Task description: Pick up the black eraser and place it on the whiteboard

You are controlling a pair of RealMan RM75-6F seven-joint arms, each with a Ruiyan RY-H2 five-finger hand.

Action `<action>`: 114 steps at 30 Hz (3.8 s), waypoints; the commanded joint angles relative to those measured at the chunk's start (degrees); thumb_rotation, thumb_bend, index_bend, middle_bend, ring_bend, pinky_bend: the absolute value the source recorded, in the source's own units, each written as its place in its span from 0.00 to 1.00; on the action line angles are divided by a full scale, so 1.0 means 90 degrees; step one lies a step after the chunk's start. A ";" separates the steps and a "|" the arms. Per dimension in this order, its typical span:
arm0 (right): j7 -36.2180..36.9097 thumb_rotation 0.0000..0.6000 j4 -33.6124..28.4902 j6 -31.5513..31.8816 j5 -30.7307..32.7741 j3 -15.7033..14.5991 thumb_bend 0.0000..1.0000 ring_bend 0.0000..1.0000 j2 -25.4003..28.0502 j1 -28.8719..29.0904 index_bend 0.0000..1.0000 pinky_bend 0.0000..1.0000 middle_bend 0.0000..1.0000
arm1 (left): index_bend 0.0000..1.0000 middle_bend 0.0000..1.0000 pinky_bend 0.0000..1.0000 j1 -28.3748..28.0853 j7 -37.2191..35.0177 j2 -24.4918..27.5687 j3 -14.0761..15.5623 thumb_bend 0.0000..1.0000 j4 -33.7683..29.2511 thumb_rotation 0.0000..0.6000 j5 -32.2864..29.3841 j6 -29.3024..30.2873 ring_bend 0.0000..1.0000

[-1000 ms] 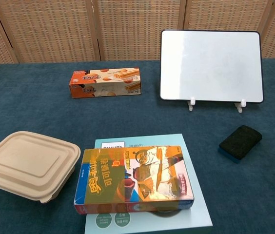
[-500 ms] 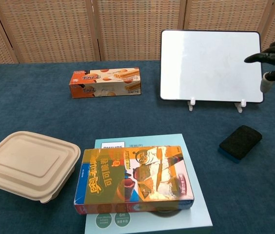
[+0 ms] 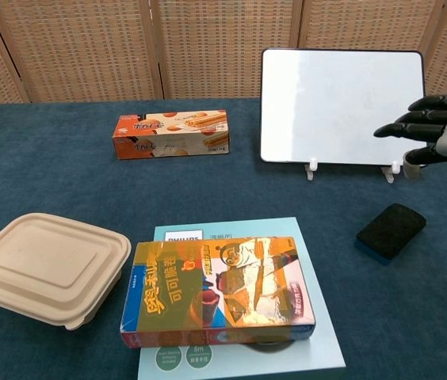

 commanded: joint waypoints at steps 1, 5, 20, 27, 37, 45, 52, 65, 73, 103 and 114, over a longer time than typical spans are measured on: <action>-0.0069 1.00 -0.0158 -0.0289 0.0198 -0.0039 0.05 0.00 0.0005 0.0164 0.32 0.00 0.00 | 0.00 0.00 0.00 -0.0002 0.0006 -0.0006 0.0003 0.00 -0.0003 1.00 -0.0001 -0.0006 0.00; -0.0095 1.00 -0.0137 -0.0389 0.0230 -0.0067 0.05 0.00 -0.0078 0.0265 0.32 0.00 0.00 | 0.00 0.00 0.00 -0.0013 0.0008 -0.0014 0.0006 0.00 0.0004 1.00 -0.0005 -0.0026 0.00; 0.0248 1.00 0.0249 -0.0582 0.0421 -0.0009 0.06 0.00 -0.0416 0.0654 0.32 0.00 0.00 | 0.00 0.00 0.00 -0.0094 0.0136 -0.0094 -0.0018 0.00 0.0035 1.00 -0.0146 -0.0219 0.00; 0.0488 1.00 0.0516 -0.0651 0.0398 -0.0069 0.06 0.00 -0.0593 0.0791 0.32 0.00 0.00 | 0.00 0.00 0.00 -0.0122 0.0220 -0.0115 -0.0020 0.00 -0.0007 1.00 -0.0186 -0.0280 0.00; 0.0796 1.00 0.0830 -0.0769 0.0416 -0.0133 0.05 0.00 -0.0857 0.0999 0.32 0.00 0.00 | 0.00 0.00 0.00 -0.0151 0.0238 -0.0122 -0.0044 0.00 -0.0015 1.00 -0.0265 -0.0325 0.00; 0.0999 1.00 0.0876 -0.0766 0.0463 -0.0155 0.05 0.00 -0.0979 0.1110 0.32 0.00 0.00 | 0.00 0.00 0.00 -0.0140 0.0245 -0.0118 -0.0032 0.00 -0.0030 1.00 -0.0224 -0.0270 0.00; 0.1103 1.00 0.0958 -0.0713 0.0537 -0.0149 0.06 0.00 -0.1137 0.1177 0.32 0.00 0.00 | 0.00 0.00 0.00 -0.0129 0.0247 -0.0102 -0.0021 0.00 -0.0056 1.00 -0.0191 -0.0231 0.00; 0.1264 1.00 0.1291 -0.0739 0.0732 -0.0142 0.05 0.00 -0.1429 0.1303 0.32 0.00 0.00 | 0.00 0.00 0.00 -0.0137 0.0261 -0.0095 -0.0012 0.00 -0.0081 1.00 -0.0184 -0.0239 0.00; 0.1126 1.00 0.1454 -0.0895 0.1011 -0.0161 0.06 0.00 -0.1517 0.1383 0.32 0.00 0.00 | 0.00 0.00 0.00 -0.0148 0.0258 -0.0115 -0.0021 0.00 -0.0079 1.00 -0.0177 -0.0233 0.00; 0.0811 1.00 0.1744 -0.0895 0.1557 -0.0313 0.09 0.00 -0.1753 0.1493 0.39 0.00 0.00 | 0.00 0.00 0.00 -0.0158 0.0296 -0.0109 -0.0009 0.00 -0.0112 1.00 -0.0199 -0.0258 0.00; 0.0097 1.00 0.1485 -0.0805 0.2099 -0.0322 0.05 0.00 -0.1587 0.1500 0.39 0.00 0.00 | 0.00 0.00 0.00 -0.0153 0.0279 -0.0102 -0.0005 0.00 -0.0107 1.00 -0.0183 -0.0237 0.00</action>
